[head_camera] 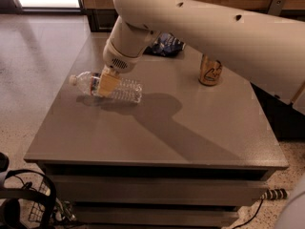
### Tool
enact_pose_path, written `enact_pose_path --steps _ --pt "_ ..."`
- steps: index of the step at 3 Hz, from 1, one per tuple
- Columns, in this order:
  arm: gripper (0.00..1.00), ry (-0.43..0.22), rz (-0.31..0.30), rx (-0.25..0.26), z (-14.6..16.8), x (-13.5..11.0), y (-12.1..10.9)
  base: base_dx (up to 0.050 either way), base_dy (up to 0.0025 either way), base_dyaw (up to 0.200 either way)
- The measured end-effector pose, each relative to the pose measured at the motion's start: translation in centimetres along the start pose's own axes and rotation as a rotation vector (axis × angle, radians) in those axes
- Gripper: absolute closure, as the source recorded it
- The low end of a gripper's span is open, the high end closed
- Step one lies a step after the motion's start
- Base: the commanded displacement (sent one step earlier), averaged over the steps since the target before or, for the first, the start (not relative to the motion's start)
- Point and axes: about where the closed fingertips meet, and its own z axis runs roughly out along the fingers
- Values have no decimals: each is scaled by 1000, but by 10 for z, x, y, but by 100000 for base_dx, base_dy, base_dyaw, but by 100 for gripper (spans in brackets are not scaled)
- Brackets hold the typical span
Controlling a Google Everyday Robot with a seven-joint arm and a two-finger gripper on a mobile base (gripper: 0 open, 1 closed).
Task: Knock water bottle over
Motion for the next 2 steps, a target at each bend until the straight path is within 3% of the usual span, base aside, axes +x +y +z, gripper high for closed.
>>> enact_pose_path --steps 2 --pt "12 0 -4 -1 0 -2 2 0 0 0"
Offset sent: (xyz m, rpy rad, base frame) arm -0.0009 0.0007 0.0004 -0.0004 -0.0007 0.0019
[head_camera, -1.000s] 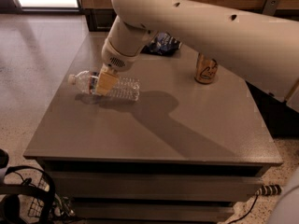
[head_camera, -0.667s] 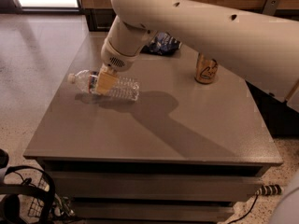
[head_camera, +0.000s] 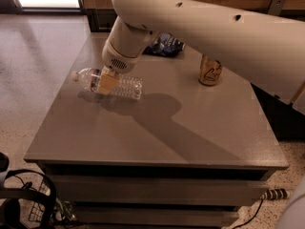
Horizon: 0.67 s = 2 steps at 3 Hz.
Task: Knock water bottle over
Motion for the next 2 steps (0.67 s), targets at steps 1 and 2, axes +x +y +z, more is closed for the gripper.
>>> enact_pose_path --steps 1,2 --pt "0 0 -2 0 0 -1 1 0 0 0" --pt "0 0 -2 0 0 -1 1 0 0 0"
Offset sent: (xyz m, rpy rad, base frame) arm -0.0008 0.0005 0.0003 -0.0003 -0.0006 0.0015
